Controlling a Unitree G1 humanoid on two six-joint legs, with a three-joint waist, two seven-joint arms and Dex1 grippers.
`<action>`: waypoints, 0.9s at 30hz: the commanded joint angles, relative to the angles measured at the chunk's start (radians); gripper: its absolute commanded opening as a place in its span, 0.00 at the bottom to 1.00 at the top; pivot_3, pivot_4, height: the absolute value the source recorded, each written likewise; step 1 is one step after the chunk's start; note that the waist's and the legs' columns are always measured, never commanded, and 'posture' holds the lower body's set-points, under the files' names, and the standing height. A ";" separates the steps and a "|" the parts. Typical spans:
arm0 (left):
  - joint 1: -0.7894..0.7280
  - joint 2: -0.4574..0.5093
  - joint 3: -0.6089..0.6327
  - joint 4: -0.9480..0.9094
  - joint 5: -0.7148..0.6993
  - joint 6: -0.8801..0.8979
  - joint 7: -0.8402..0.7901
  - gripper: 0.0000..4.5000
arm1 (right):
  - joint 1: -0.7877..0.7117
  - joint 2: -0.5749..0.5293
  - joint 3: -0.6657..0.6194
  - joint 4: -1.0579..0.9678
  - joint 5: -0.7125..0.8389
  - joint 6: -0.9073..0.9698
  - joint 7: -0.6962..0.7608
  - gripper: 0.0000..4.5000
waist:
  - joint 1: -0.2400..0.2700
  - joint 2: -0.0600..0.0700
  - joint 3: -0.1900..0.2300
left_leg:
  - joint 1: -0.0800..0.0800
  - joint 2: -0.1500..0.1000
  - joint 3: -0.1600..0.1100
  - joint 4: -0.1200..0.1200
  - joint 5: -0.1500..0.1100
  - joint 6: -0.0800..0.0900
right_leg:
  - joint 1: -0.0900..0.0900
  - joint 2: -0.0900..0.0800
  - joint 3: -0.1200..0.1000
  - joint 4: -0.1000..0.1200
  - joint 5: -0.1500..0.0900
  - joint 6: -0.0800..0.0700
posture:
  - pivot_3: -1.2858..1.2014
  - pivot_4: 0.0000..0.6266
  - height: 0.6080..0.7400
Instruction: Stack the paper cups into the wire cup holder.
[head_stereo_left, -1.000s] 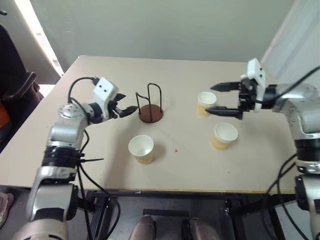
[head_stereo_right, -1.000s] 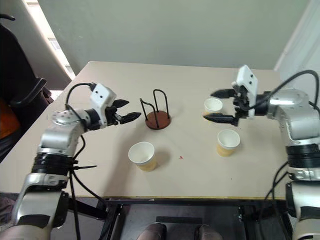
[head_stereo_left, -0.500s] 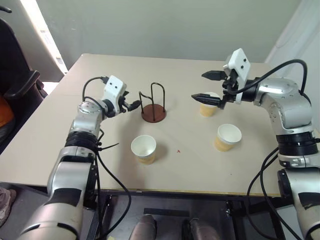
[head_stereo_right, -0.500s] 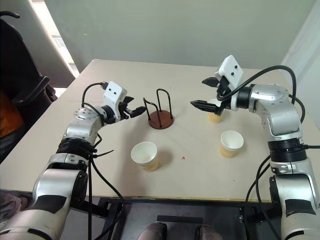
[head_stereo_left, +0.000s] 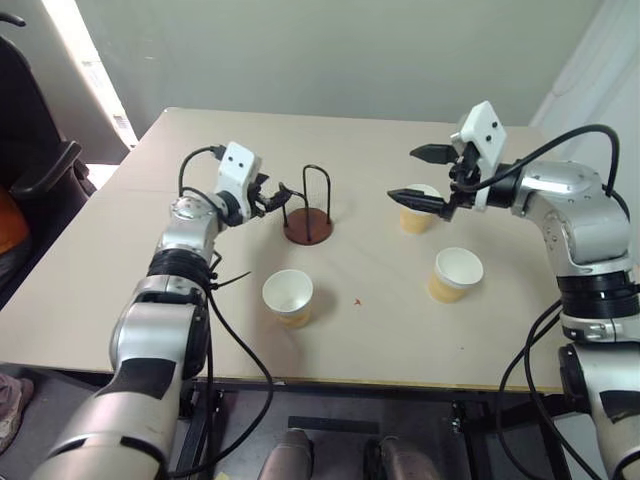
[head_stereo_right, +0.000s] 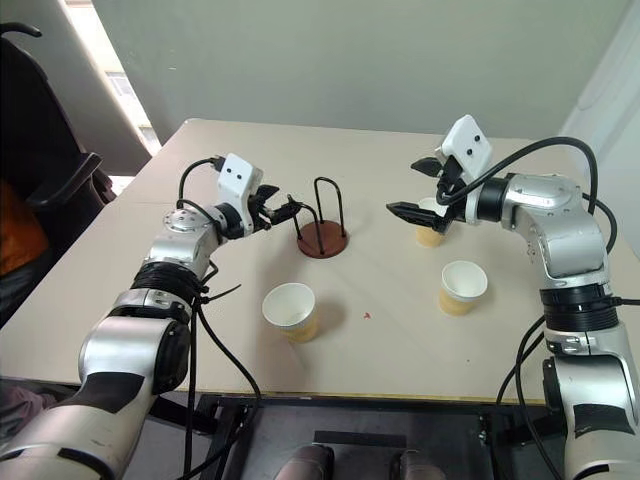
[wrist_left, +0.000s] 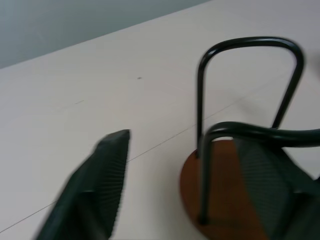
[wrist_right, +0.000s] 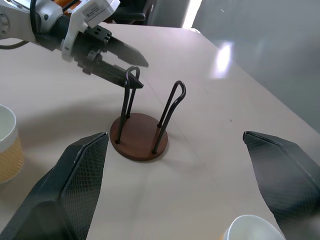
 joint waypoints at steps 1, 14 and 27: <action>-0.036 0.008 0.016 0.000 0.007 -0.020 0.002 0.41 | -0.003 -0.021 -0.042 -0.053 0.016 0.005 -0.014 1.00 | 0.000 0.000 0.000 | 0.000 0.000 0.000 0.000 0.000 0.000 | 0.000 0.000 0.000 0.000 0.000 0.000 | 0.52 0.24 1.00; -0.020 0.013 0.015 -0.034 -0.002 -0.027 -0.053 0.01 | -0.010 -0.034 -0.050 -0.038 0.012 -0.004 -0.024 1.00 | 0.000 0.000 0.000 | -0.001 0.000 0.000 0.003 0.000 0.001 | 0.000 0.000 0.000 0.000 0.001 0.003 | 0.52 0.24 1.00; 0.163 0.039 -0.088 -0.778 -0.141 0.358 -0.382 0.01 | 0.164 -0.273 -0.024 -0.212 0.191 0.066 0.353 1.00 | 0.006 0.000 0.000 | -0.010 -0.006 0.006 0.015 0.002 -0.003 | 0.000 0.001 0.001 -0.001 0.000 0.010 | 0.52 0.24 1.00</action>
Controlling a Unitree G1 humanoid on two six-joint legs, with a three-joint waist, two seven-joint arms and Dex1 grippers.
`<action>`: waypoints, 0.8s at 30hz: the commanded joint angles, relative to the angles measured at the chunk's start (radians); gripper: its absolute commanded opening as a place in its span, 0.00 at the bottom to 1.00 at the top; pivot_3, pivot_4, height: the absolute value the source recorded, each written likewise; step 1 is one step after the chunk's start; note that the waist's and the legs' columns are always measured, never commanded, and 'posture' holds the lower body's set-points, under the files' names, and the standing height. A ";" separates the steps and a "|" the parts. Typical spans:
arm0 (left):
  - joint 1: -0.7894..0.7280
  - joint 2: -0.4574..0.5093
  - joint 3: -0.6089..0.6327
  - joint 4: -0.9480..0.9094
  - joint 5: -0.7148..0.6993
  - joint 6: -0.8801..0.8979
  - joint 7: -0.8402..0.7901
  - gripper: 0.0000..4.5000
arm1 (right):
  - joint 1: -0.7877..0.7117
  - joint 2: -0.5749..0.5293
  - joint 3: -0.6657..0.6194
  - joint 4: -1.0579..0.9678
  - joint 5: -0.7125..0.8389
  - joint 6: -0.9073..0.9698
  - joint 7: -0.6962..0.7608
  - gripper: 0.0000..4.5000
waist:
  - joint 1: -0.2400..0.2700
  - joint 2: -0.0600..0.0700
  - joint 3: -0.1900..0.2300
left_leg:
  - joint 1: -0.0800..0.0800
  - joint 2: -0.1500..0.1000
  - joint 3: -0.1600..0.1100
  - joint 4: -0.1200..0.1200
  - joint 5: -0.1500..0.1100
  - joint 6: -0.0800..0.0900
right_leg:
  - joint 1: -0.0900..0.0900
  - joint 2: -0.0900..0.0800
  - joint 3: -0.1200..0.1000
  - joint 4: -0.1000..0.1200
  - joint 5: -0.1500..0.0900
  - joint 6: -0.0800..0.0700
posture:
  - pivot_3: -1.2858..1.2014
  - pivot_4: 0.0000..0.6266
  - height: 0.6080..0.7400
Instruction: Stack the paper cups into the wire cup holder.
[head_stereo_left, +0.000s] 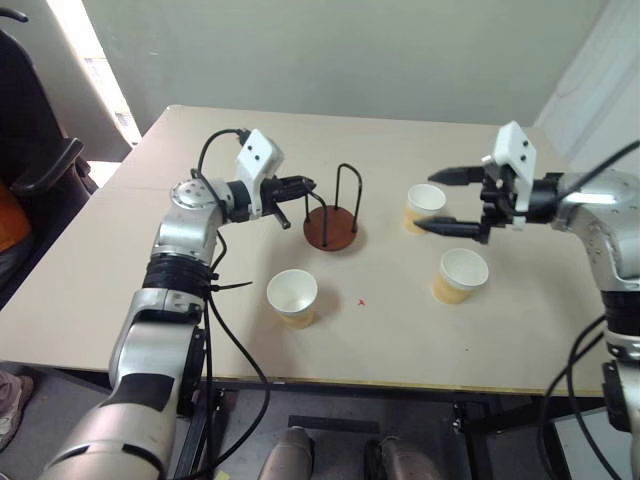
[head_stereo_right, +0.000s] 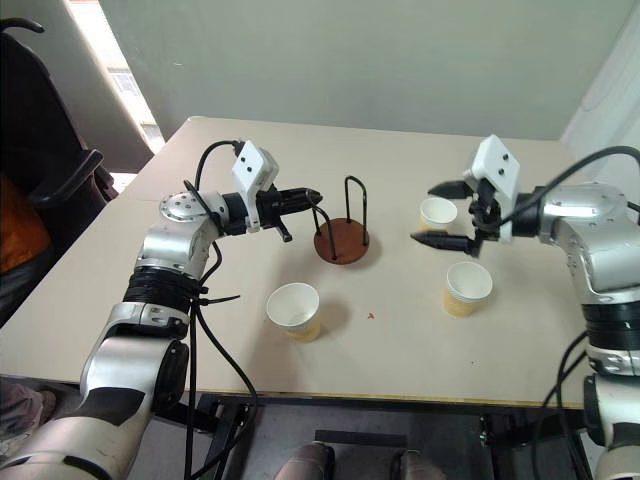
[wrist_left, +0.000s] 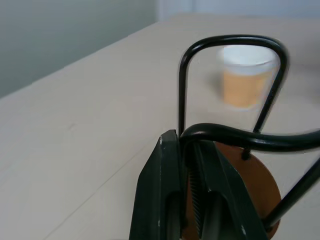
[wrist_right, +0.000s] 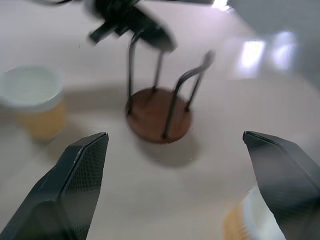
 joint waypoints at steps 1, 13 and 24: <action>0.053 0.001 -0.052 -0.260 -0.065 0.127 -0.072 0.01 | 0.045 -0.059 -0.003 -0.110 0.076 0.038 0.109 1.00 | 0.000 0.000 0.000 | 0.000 -0.001 0.003 0.000 0.000 0.000 | 0.000 0.000 0.000 0.000 0.000 0.001 | 0.52 0.24 1.00; 0.255 -0.033 -0.165 -0.505 -0.117 0.261 -0.072 0.01 | 0.092 -0.096 0.015 -0.157 0.056 0.049 0.099 1.00 | -0.007 -0.001 0.000 | 0.012 -0.001 0.016 0.003 -0.007 0.021 | 0.004 -0.001 0.025 0.000 0.006 0.014 | 0.52 0.24 1.00; 0.300 -0.042 -0.232 -0.493 -0.068 0.216 -0.039 0.01 | 0.110 -0.101 0.001 -0.183 0.063 0.081 0.061 1.00 | -0.006 -0.001 0.000 | 0.012 -0.002 0.016 0.003 -0.006 0.024 | 0.004 -0.003 0.028 -0.001 0.006 0.014 | 0.52 0.24 1.00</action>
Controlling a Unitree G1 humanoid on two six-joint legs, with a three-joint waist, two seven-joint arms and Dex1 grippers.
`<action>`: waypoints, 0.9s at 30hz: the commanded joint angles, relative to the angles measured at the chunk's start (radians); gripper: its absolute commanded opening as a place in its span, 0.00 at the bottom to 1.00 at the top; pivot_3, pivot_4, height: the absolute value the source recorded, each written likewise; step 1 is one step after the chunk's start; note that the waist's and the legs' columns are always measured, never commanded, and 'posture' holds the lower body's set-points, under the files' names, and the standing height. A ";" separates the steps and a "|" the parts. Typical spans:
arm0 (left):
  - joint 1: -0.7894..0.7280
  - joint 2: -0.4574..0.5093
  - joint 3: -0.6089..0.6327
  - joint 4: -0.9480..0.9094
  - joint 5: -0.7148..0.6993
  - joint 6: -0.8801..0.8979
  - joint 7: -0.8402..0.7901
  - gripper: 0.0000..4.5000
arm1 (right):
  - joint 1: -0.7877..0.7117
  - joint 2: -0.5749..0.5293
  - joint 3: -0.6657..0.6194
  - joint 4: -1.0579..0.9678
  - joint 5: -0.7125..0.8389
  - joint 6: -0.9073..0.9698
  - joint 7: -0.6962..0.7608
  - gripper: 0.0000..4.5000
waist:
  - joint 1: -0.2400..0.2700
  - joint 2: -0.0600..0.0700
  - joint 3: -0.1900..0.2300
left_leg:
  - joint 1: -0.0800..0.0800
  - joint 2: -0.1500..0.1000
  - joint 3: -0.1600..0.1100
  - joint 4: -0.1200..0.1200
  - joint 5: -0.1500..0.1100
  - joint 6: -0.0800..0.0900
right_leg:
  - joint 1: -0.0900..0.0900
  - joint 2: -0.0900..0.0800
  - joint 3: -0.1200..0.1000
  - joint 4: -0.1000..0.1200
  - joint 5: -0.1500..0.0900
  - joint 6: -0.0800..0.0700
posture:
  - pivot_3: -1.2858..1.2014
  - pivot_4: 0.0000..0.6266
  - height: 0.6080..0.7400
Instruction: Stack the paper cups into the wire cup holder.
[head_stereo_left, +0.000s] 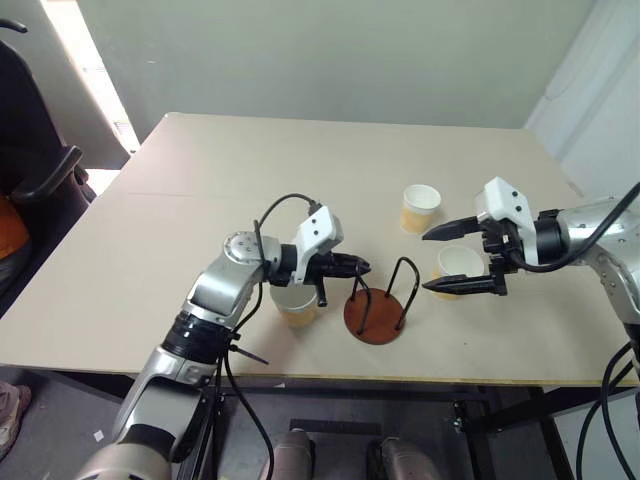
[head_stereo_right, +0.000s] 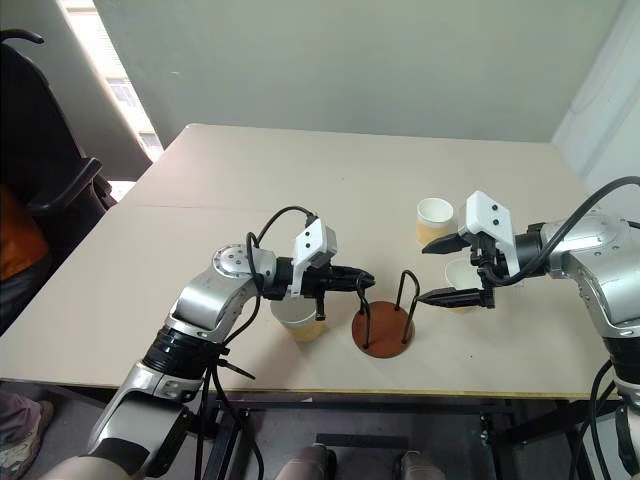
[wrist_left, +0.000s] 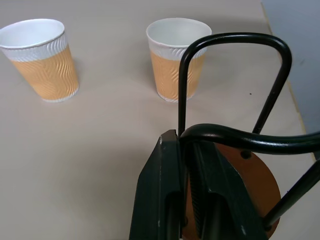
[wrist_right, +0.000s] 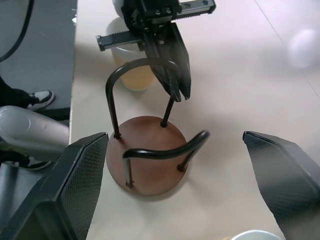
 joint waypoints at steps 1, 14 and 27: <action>0.003 -0.003 -0.010 -0.016 0.012 -0.005 0.013 0.07 | 0.005 -0.028 -0.040 -0.030 0.013 0.001 -0.004 1.00 | 0.000 0.000 0.000 | 0.000 0.000 0.000 0.000 0.000 0.000 | 0.000 0.000 0.000 0.000 0.000 0.000 | 0.52 0.24 1.00; -0.018 0.116 -0.001 -0.108 -0.013 -0.036 -0.111 0.92 | 0.008 -0.113 0.046 0.094 -0.133 -0.091 0.021 1.00 | 0.000 0.000 0.000 | 0.000 -0.001 0.000 -0.001 -0.001 0.000 | -0.001 0.000 0.001 -0.001 0.000 0.000 | 0.52 0.24 1.00; -0.018 0.269 0.068 -0.269 -0.030 -0.009 -0.119 0.92 | -0.050 -0.057 0.209 0.216 -0.325 -0.206 0.055 1.00 | -0.006 0.000 0.000 | 0.000 0.001 0.000 -0.002 -0.004 0.003 | -0.002 -0.001 0.001 0.000 -0.002 0.000 | 0.52 0.24 1.00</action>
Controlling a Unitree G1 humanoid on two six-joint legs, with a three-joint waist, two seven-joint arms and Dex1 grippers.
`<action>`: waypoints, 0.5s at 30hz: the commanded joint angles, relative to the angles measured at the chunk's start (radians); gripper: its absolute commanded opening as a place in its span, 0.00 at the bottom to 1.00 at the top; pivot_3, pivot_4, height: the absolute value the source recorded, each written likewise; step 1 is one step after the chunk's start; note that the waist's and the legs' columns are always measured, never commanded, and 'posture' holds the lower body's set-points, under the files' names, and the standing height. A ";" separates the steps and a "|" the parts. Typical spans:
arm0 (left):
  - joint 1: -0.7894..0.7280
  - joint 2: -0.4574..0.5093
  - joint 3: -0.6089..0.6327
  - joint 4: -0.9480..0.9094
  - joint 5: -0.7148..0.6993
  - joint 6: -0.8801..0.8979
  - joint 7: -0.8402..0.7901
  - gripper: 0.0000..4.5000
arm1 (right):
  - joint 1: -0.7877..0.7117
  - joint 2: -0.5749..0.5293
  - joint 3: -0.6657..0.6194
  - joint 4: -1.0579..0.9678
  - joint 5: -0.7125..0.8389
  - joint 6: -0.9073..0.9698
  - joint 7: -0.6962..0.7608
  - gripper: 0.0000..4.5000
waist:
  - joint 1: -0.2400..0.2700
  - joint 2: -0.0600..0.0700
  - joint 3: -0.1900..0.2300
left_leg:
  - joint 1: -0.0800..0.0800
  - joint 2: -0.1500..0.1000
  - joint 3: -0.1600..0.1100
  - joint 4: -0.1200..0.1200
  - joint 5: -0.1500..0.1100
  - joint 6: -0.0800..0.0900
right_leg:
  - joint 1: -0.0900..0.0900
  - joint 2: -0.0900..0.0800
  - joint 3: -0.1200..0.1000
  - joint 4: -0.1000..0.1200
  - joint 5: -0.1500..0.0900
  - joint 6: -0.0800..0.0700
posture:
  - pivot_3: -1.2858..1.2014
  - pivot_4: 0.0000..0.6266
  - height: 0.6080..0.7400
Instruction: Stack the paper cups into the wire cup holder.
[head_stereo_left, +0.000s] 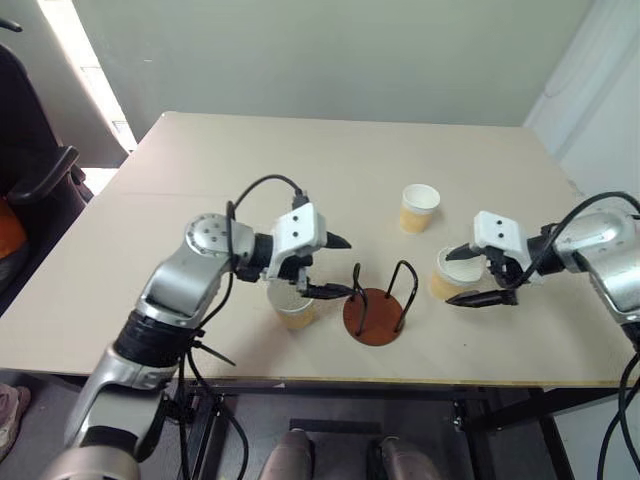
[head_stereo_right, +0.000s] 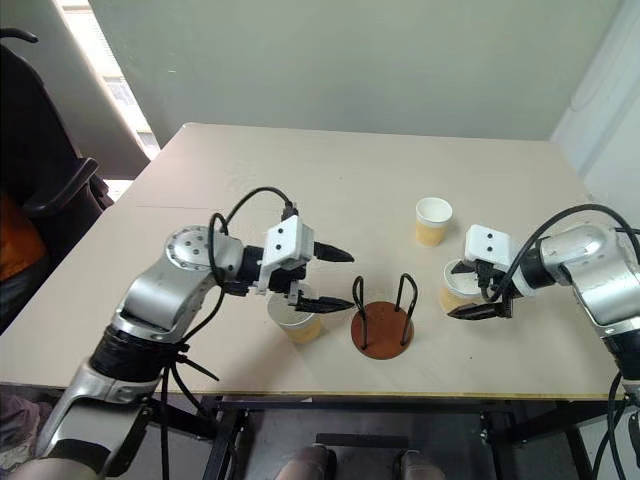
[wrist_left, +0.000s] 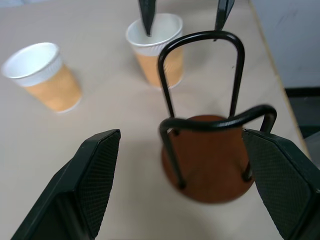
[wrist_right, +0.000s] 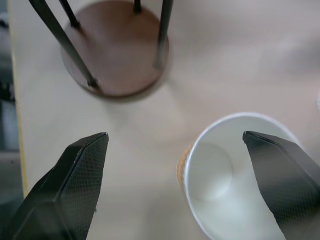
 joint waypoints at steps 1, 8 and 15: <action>-0.011 0.062 0.066 -0.063 -0.032 0.016 -0.019 0.92 | -0.037 0.017 0.017 0.028 -0.056 -0.037 0.002 1.00 | -0.002 0.000 0.000 | 0.000 0.000 0.000 0.000 0.000 0.000 | 0.000 0.000 0.000 0.000 0.000 0.000 | 0.52 0.24 1.00; 0.055 0.257 0.260 -0.198 -0.238 0.147 -0.112 0.94 | -0.047 0.050 0.028 0.064 -0.098 -0.063 0.006 0.71 | -0.013 0.000 0.000 | 0.000 0.003 0.000 -0.001 -0.005 -0.003 | -0.003 0.000 -0.001 0.000 -0.002 -0.004 | 0.52 0.24 1.00; 0.136 0.336 0.413 -0.229 -0.379 0.211 -0.112 0.94 | -0.041 0.053 0.016 0.069 -0.114 -0.070 0.017 0.15 | -0.016 0.000 0.000 | 0.000 0.006 0.000 -0.001 -0.008 -0.005 | -0.003 0.001 -0.003 0.001 -0.004 -0.008 | 0.52 0.24 1.00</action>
